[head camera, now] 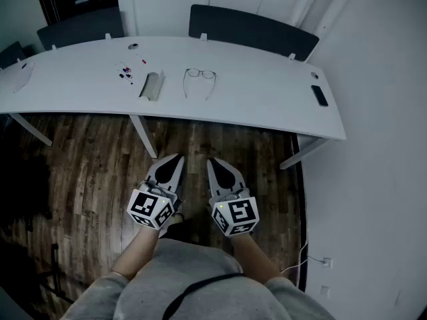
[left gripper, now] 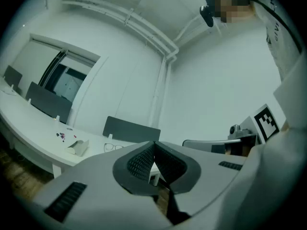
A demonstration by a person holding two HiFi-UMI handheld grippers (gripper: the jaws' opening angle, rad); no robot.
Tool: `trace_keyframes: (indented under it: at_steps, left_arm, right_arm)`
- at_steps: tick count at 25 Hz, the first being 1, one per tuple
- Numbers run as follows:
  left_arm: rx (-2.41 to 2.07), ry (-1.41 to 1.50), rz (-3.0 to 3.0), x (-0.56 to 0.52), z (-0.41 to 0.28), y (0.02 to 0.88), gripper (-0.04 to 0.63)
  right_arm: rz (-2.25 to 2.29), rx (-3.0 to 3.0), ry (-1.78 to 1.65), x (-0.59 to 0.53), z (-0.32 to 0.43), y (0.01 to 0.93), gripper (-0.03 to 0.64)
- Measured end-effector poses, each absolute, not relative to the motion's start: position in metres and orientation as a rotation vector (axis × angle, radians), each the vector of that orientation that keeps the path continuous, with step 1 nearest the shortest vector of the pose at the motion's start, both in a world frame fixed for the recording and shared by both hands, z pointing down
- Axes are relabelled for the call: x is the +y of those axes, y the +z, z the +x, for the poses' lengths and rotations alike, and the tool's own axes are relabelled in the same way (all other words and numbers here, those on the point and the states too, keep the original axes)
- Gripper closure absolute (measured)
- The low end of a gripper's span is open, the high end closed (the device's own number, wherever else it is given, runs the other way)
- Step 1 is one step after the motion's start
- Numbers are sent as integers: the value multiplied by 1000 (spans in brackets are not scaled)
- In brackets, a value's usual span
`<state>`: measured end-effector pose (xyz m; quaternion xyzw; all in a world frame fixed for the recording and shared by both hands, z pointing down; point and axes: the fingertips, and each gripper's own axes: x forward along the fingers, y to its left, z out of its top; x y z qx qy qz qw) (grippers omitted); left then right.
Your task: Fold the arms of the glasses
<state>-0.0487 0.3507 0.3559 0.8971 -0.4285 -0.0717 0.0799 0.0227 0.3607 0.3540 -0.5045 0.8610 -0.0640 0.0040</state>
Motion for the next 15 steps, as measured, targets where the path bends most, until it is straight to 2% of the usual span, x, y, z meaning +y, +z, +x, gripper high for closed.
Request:
trace_keyframes:
  at_steps: [15]
  left_arm:
    - [-1274, -229, 2697, 339, -38, 356, 580]
  right_arm:
    - [-1526, 2697, -184, 350, 28, 355, 597]
